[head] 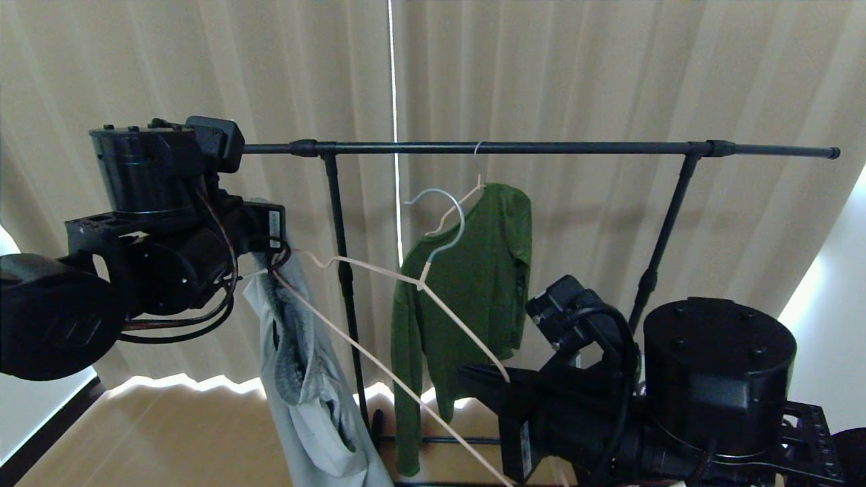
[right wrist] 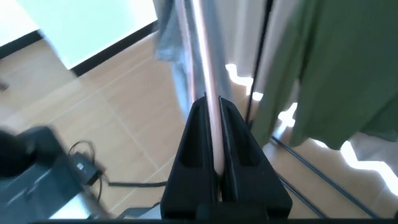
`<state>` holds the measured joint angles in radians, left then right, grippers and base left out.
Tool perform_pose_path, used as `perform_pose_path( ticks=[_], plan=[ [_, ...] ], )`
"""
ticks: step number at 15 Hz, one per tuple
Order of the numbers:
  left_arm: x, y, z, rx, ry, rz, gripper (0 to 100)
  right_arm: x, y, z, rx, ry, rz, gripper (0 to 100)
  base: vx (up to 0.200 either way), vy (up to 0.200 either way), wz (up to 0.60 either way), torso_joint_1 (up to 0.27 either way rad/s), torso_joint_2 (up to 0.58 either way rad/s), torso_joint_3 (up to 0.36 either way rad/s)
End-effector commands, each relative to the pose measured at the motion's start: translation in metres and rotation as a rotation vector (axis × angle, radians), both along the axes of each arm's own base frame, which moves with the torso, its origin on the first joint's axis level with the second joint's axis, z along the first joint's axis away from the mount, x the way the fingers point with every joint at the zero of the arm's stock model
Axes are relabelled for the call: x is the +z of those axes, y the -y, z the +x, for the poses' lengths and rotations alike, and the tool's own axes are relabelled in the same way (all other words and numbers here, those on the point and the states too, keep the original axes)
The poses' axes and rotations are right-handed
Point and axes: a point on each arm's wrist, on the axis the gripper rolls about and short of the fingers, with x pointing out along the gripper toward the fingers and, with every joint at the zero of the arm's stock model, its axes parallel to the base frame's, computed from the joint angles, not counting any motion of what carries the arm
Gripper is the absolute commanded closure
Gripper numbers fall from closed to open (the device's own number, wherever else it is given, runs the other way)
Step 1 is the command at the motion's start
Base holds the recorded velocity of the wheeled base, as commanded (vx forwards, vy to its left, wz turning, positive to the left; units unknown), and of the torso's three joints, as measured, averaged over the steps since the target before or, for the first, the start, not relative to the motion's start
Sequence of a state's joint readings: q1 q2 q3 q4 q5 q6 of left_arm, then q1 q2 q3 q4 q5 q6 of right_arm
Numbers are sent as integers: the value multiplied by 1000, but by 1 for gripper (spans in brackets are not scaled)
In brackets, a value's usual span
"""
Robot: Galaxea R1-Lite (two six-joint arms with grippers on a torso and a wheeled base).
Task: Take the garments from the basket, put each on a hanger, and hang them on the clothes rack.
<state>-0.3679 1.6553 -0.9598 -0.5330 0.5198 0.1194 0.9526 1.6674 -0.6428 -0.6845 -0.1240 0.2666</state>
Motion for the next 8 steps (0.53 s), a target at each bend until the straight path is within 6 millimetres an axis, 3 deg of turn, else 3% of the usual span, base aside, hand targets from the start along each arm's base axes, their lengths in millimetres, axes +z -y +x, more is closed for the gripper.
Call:
perform_pose_path(
  ticks=[1, 8],
  plan=[
    [3, 0, -4, -3, 9, -4, 100, -3, -3, 3, -4, -8, -8, 100, 0, 0, 0, 0, 0, 0],
    [3, 8, -19, -23, 9, -3, 100, 2, -19, 20, -48, -1, 30, 100, 0, 0, 0, 0, 0, 0]
  ],
)
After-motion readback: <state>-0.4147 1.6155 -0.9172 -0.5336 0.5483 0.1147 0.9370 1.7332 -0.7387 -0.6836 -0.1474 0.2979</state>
